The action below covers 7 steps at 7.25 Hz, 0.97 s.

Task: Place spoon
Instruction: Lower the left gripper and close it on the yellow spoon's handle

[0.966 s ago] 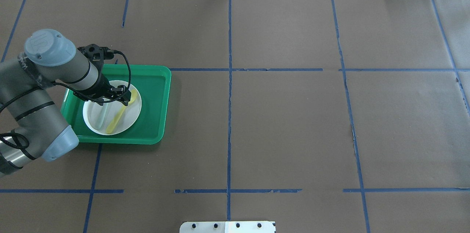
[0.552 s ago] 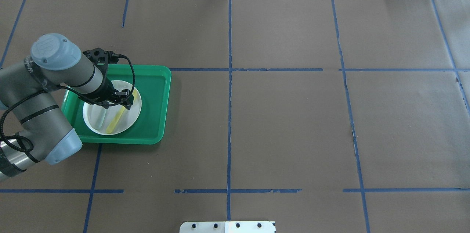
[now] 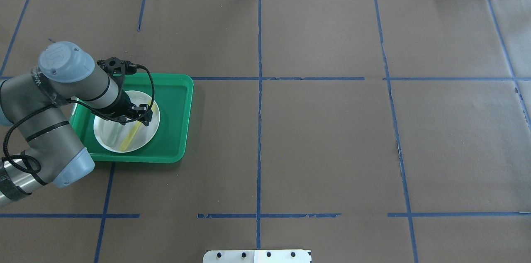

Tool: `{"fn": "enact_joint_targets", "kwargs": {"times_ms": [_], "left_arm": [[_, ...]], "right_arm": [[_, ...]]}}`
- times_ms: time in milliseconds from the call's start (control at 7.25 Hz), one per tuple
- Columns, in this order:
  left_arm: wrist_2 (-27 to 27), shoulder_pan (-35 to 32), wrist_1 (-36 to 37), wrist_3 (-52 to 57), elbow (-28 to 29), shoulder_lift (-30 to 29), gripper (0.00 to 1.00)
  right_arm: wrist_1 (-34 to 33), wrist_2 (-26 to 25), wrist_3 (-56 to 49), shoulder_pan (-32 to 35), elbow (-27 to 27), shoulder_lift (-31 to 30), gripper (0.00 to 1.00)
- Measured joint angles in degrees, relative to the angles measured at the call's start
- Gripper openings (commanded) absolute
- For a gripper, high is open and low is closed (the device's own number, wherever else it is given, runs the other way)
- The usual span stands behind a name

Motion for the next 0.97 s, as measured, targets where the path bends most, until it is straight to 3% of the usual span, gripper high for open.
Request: {"fn": "enact_joint_targets", "kwargs": {"times_ms": [552, 966], "left_arm": [[0.0, 0.1, -1.5, -0.3, 0.6, 0.0, 0.67], [0.0, 0.2, -1.5, -0.4, 0.5, 0.0, 0.56]], "right_arm": [[0.0, 0.0, 0.0, 0.0, 0.0, 0.0, 1.0], [0.0, 0.0, 0.0, 0.0, 0.0, 0.0, 1.0]]}}
